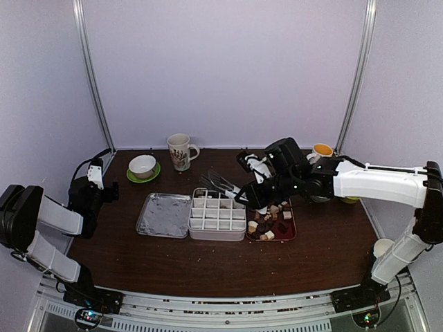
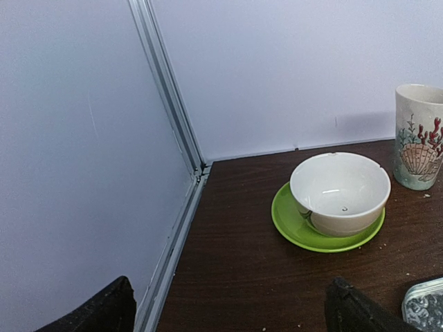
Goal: Pack the chocolate
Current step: Place the fake chocolate in the empty pocket of the box, then pick up the fake chocolate from the plate, then pick up the packing box from the center of the board.
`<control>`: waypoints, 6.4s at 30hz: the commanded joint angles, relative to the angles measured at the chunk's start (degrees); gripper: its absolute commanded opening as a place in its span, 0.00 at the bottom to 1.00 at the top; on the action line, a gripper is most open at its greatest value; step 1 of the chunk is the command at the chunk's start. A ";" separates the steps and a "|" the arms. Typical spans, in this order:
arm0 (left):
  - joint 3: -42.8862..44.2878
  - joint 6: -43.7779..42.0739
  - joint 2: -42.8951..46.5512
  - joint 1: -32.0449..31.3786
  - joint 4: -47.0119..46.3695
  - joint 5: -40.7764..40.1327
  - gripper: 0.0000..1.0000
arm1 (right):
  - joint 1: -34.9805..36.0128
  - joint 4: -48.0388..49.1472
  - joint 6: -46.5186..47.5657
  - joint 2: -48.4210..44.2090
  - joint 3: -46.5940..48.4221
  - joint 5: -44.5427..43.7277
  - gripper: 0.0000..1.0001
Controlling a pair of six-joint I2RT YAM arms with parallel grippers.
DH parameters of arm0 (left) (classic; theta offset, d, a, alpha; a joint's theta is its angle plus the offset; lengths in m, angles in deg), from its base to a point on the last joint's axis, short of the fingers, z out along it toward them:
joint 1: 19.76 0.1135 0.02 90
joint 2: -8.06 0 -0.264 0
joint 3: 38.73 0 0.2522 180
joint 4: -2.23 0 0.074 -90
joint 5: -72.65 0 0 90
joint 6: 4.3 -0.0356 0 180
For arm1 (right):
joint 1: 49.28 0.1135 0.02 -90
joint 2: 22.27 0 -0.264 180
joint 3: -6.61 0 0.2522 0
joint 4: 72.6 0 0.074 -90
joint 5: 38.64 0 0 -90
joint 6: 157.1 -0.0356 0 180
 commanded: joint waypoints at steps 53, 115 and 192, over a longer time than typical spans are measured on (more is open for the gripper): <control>-3.52 -2.96 1.14 0.48 -7.40 7.93 0.98 | -10.35 -29.62 -3.25 -19.01 -15.04 -8.96 0.36; -5.62 -3.57 13.13 0.51 -1.05 9.90 0.98 | -10.45 -26.25 -1.44 -20.40 -9.64 2.31 0.19; 31.81 37.89 -8.05 -32.90 58.75 19.21 0.76 | -6.44 -15.04 -2.20 -19.87 -11.51 3.71 0.19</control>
